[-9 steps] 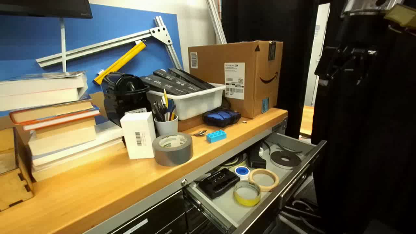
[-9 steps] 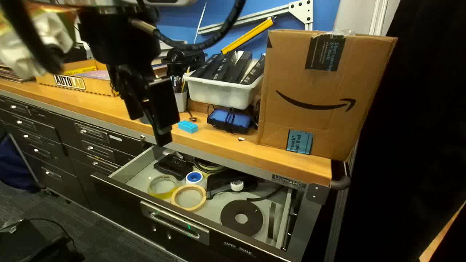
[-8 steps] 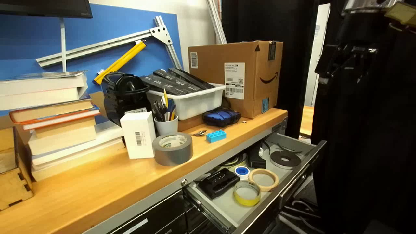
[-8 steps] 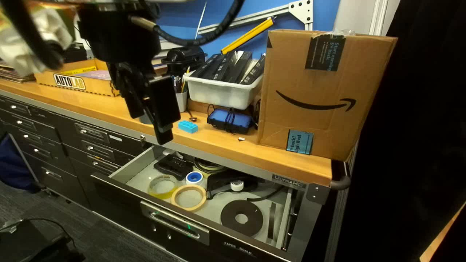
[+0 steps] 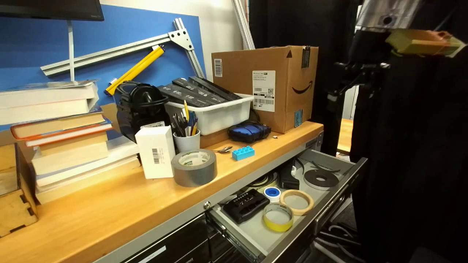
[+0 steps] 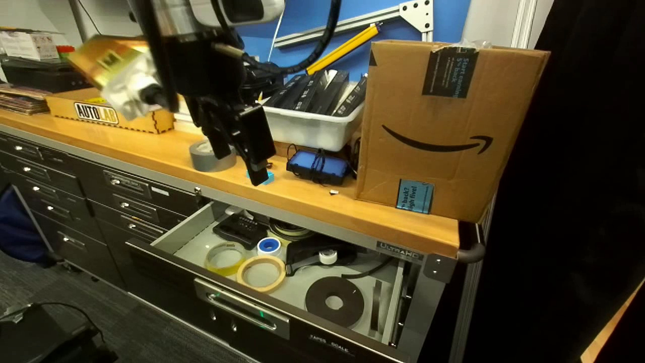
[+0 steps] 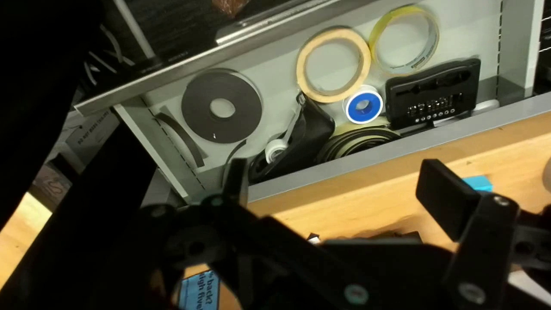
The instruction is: Put the blue square into the drawer.
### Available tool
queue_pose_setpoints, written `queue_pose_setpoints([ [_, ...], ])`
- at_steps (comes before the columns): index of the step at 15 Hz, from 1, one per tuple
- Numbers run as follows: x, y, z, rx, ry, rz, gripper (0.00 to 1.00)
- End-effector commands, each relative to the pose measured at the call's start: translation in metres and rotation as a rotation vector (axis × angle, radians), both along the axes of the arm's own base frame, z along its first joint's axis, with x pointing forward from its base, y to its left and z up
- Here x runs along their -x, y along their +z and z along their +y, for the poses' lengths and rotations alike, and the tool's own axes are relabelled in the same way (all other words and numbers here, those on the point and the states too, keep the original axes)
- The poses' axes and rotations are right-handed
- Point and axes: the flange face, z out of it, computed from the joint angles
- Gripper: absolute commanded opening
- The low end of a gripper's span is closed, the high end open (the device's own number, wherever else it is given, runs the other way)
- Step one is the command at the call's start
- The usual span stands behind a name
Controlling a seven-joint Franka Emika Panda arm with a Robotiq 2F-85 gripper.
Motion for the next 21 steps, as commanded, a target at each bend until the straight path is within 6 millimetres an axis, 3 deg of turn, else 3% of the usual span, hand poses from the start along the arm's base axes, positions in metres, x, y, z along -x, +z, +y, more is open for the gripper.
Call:
queue_pose_setpoints([
  [1,-0.059,-0.025,0.043,0.047,0.057,0.004,1.0],
  [6,-0.112,-0.069,0.107,0.079,0.161,0.075,1.0],
  [10,-0.143,-0.097,0.141,0.081,0.219,0.111,1.0],
  [21,-0.203,-0.133,0.174,0.105,0.284,0.138,1.0],
])
